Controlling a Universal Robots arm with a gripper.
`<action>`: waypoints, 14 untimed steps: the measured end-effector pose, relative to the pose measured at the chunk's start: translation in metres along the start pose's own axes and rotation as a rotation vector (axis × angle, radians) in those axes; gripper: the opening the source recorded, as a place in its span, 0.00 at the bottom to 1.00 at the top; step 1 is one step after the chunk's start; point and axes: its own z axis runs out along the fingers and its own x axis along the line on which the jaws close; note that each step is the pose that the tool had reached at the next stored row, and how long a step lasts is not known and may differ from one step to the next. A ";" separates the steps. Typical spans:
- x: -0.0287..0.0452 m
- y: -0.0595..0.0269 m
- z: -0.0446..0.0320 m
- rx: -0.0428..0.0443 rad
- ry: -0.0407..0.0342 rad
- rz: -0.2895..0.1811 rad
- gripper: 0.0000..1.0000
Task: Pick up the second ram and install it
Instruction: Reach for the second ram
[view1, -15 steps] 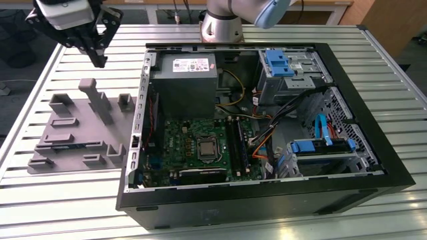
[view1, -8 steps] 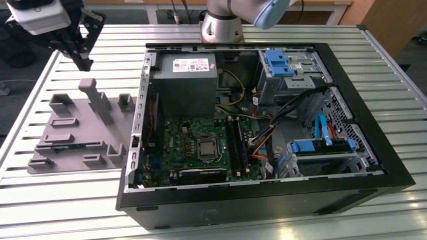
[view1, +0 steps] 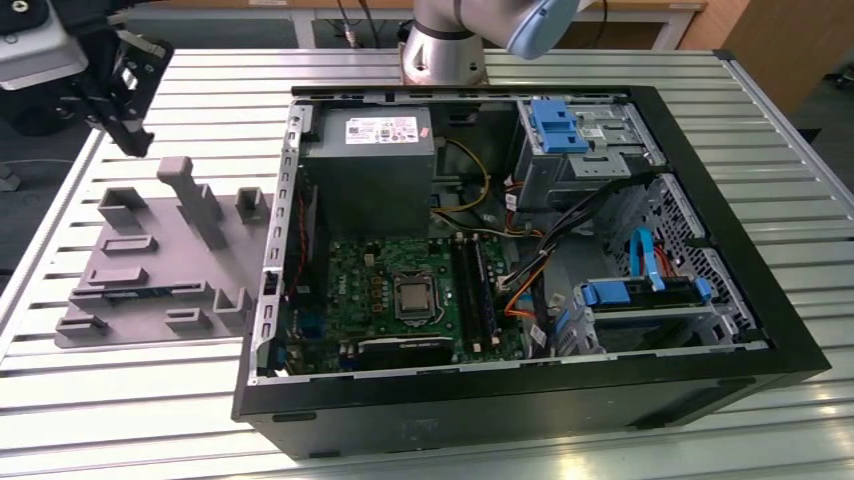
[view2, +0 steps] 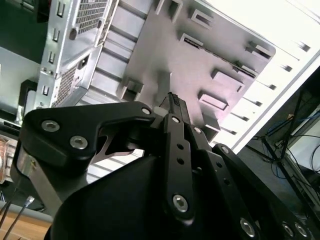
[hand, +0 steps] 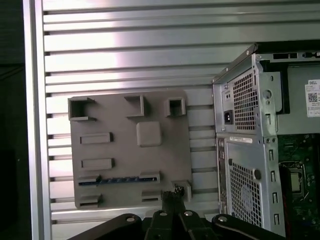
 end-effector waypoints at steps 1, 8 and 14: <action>0.0032 -0.0012 0.0002 0.0001 0.0001 0.000 0.11; 0.0299 -0.0053 0.0017 0.0002 0.0019 0.000 0.11; 0.0508 -0.0073 0.0030 0.0005 0.0056 0.000 0.11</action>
